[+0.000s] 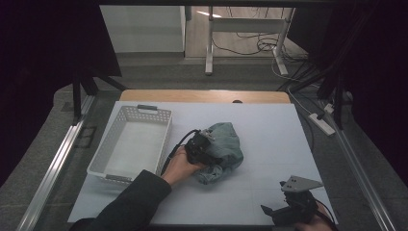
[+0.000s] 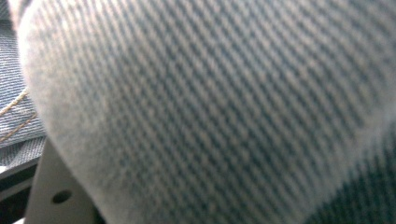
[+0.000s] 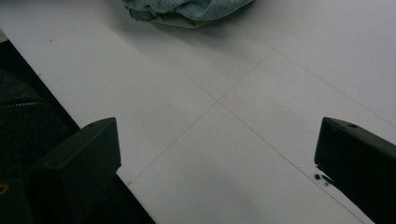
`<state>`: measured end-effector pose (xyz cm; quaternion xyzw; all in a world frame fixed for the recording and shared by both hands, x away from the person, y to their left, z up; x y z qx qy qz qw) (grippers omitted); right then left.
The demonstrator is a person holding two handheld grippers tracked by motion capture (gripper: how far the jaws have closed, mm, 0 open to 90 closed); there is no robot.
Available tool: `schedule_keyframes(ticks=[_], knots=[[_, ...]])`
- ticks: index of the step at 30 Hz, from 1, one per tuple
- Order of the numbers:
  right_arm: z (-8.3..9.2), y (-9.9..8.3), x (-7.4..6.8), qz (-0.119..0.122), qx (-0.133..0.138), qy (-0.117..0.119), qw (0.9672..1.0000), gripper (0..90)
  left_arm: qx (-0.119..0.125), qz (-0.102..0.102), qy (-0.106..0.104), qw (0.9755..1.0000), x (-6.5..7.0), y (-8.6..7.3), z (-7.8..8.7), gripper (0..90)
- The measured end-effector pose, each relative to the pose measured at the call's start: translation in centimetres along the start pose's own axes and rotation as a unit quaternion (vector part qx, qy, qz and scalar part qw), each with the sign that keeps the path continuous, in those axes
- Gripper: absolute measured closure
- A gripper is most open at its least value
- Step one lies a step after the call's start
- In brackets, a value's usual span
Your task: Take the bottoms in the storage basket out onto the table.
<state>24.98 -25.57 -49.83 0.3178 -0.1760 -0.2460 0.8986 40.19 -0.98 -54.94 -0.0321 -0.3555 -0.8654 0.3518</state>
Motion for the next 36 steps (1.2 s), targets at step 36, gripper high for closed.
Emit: schedule_keyframes(ticks=[36], knots=[[0.0, 0.0, -0.3, 0.014, 0.0, 0.005, 0.9999, 0.7, 0.045, 0.015, -0.049, 0.9977, 0.6, 1.1, 1.6, 0.0]])
Point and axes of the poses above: each handheld gripper's, and its own axes: z roughly backward along the jaws, y roughly out of its top, x roughly to its right, the point moved 6 cm from there along -z, roughly forward along the jaws, and after that the axes turned 11 degrees about z, right-handed, at the moved point
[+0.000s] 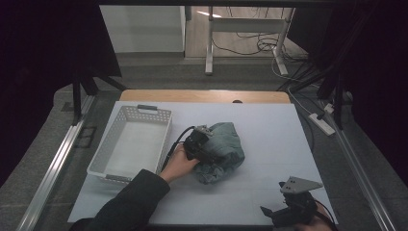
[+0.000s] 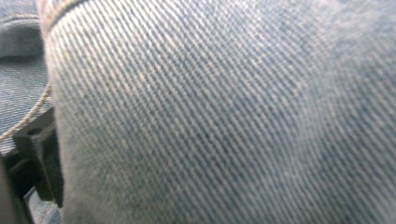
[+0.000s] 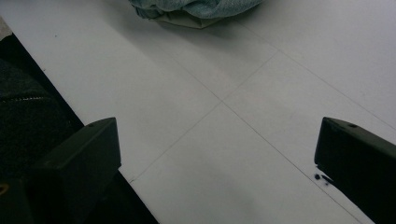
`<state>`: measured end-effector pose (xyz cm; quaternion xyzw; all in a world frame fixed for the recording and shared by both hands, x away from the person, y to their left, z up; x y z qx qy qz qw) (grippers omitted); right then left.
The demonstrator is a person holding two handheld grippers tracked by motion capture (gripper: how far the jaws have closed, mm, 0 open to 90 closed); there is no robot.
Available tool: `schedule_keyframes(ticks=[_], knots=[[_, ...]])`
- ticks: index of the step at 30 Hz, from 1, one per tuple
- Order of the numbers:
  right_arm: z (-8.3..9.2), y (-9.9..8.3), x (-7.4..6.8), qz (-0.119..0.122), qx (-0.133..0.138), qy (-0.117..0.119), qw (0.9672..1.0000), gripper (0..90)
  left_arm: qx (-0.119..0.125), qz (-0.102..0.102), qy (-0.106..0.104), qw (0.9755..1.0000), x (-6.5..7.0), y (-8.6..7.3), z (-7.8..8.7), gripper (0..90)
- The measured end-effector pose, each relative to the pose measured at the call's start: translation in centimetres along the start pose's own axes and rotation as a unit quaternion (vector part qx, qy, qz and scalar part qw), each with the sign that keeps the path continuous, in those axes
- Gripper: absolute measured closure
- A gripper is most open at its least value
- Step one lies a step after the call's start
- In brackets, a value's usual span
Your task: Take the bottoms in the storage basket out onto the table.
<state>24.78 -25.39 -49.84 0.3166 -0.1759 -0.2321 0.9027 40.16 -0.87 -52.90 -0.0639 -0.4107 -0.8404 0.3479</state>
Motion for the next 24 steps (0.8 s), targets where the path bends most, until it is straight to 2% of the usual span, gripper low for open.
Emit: schedule_keyframes(ticks=[5, 10, 24], knots=[[0.0, 0.0, -0.1, 0.003, 0.0, 0.001, 1.0, 0.7, 0.005, -0.002, -0.006, 1.0, 0.1, 0.2, 0.5, 0.0], [0.0, 0.0, -0.1, 0.006, 0.0, 0.002, 1.0, 0.7, 0.007, -0.013, -0.005, 0.9999, 0.4, 0.5, 0.9, 0.0], [0.0, 0.1, -0.2, 0.01, 0.003, 0.005, 0.9999, 0.7, -0.004, -0.013, -0.005, 0.9999, 0.7, 0.7, 2.2, 0.0]])
Point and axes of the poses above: each handheld gripper's, and its own axes: z roughly backward along the jaws, y roughly out of its top, x roughly to its right, the point moved 6 cm from there along -z, roughly forward along the jaws, and after that the axes turned 11 degrees about z, right-handed, at the moved point
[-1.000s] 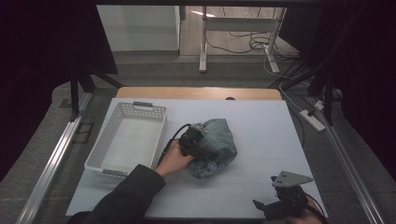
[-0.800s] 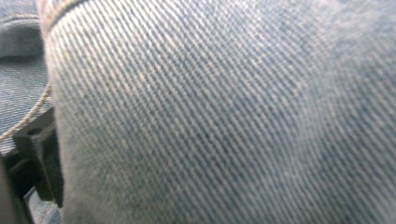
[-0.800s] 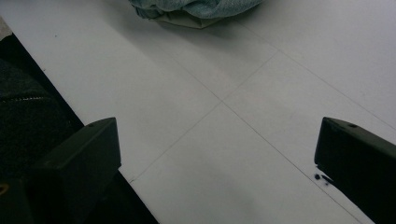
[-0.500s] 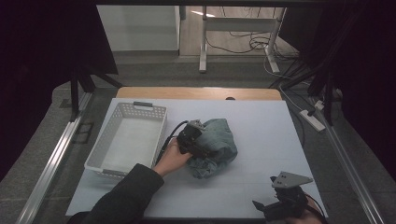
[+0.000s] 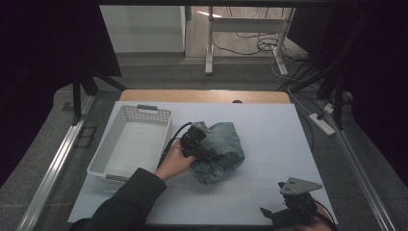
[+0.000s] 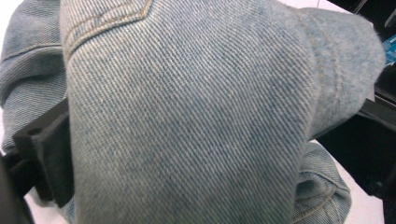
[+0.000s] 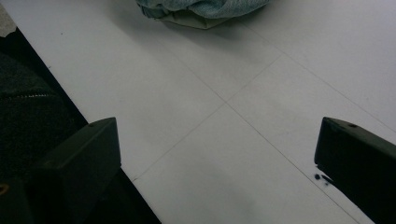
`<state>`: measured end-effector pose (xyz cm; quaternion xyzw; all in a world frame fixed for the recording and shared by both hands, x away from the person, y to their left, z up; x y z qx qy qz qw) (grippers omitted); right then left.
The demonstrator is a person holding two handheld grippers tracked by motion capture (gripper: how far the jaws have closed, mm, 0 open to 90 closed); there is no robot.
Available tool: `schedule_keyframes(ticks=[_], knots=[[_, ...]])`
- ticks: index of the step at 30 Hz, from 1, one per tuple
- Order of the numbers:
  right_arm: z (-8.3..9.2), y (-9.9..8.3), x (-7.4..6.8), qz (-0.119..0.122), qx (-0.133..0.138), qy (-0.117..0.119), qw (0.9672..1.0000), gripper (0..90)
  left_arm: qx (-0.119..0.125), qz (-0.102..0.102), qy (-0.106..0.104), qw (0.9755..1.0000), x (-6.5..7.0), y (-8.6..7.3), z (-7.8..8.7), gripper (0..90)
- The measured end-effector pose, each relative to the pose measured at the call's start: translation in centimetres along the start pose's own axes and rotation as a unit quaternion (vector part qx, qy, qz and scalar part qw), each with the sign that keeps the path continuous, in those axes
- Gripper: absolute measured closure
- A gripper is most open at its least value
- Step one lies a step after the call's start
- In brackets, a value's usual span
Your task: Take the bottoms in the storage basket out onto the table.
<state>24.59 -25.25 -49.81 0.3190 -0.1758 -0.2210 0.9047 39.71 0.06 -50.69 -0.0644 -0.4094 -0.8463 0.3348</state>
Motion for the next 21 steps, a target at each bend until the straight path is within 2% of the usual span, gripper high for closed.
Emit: schedule_keyframes(ticks=[9, 15, 18, 21], knots=[[0.0, 0.0, -0.1, 0.003, 0.0, 0.001, 1.0, 0.7, 0.007, 0.001, 0.014, 0.9999, 0.0, 0.0, 1.1, 0.0], [0.0, 0.0, -0.1, 0.005, -0.003, 0.002, 1.0, 0.7, 0.015, 0.004, 0.013, 0.9998, 0.1, -0.2, 2.1, 0.0], [0.0, 0.0, -0.1, 0.004, -0.003, 0.002, 1.0, 0.7, 0.018, 0.005, 0.006, 0.9998, 0.1, -0.3, 2.4, 0.0], [0.0, 0.0, 0.0, -0.002, 0.002, 0.001, 1.0, 0.7, 0.03, 0.012, -0.013, 0.9994, 0.2, -0.3, 2.8, 0.0]])
Point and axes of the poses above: each handheld gripper's, and its own axes: z roughly backward along the jaws, y roughly out of its top, x roughly to its right, the point moved 6 cm from there along -z, roughly forward along the jaws, and after that the axes turned 11 degrees about z, right-handed, at the moved point
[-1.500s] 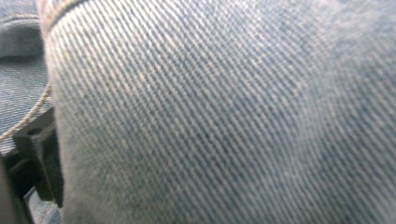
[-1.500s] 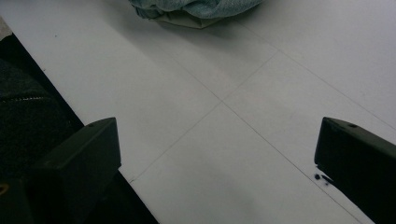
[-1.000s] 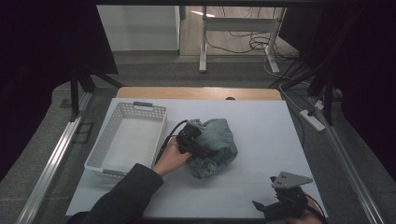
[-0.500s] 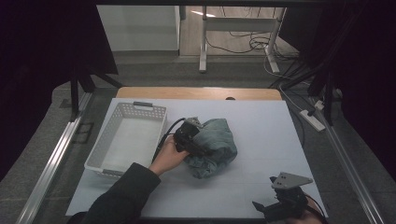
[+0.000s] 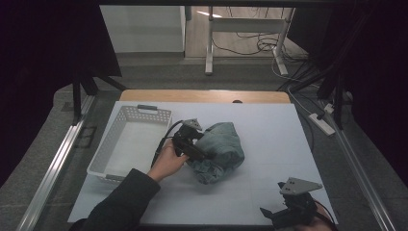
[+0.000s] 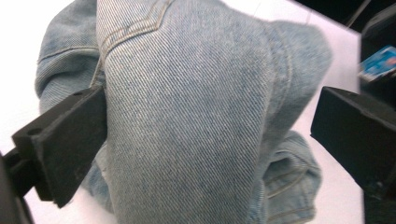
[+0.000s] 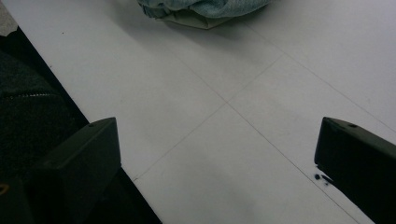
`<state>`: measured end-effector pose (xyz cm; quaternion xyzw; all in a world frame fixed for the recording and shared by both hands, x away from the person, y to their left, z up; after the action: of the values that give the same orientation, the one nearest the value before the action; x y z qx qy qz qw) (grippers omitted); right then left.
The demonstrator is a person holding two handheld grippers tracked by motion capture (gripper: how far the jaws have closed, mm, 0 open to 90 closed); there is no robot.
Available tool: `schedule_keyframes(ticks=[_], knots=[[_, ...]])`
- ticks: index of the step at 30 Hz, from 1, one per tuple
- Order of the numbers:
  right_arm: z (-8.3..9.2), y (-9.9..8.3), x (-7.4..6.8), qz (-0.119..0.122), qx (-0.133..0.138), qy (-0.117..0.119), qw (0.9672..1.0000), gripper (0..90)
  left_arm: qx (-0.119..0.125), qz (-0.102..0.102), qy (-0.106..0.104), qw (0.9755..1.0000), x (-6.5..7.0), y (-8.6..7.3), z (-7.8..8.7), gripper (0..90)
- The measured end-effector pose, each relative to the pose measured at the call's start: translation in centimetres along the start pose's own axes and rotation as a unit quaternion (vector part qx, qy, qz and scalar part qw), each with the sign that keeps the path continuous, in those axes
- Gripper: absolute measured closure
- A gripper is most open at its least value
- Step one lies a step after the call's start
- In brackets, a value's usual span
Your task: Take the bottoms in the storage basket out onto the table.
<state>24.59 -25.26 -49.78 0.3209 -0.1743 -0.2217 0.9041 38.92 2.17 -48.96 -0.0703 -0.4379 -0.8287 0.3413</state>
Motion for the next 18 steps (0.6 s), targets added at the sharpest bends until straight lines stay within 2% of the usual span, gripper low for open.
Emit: schedule_keyframes(ticks=[6, 12, 15, 18], knots=[[0.2, 0.0, 0.4, -0.019, 0.008, -0.008, 0.9997, 0.7, 0.004, -0.01, 0.001, 0.9999, -0.1, -0.1, 0.7, 0.0], [0.4, -0.1, 0.7, -0.038, 0.016, -0.016, 0.999, 0.7, 0.004, -0.021, -0.009, 0.9997, 0.1, -0.4, 1.0, 0.0], [0.4, -0.1, 0.7, -0.035, 0.015, -0.016, 0.9991, 0.7, 0.005, -0.02, -0.011, 0.9997, 0.3, -0.5, 1.1, 0.0], [0.3, -0.1, 0.7, -0.031, 0.013, -0.017, 0.9993, 0.7, 0.006, -0.023, -0.003, 0.9997, 0.5, -0.6, 1.3, 0.0]])
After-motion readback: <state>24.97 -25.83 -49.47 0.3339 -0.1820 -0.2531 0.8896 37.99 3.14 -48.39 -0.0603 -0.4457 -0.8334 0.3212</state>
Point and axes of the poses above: each handheld gripper's, and its own axes: z roughly backward along the jaws, y roughly out of its top, x roughly to its right, the point moved 6 cm from there along -z, roughly forward along the jaws, and after that the axes turned 11 degrees about z, right-handed, at the moved point
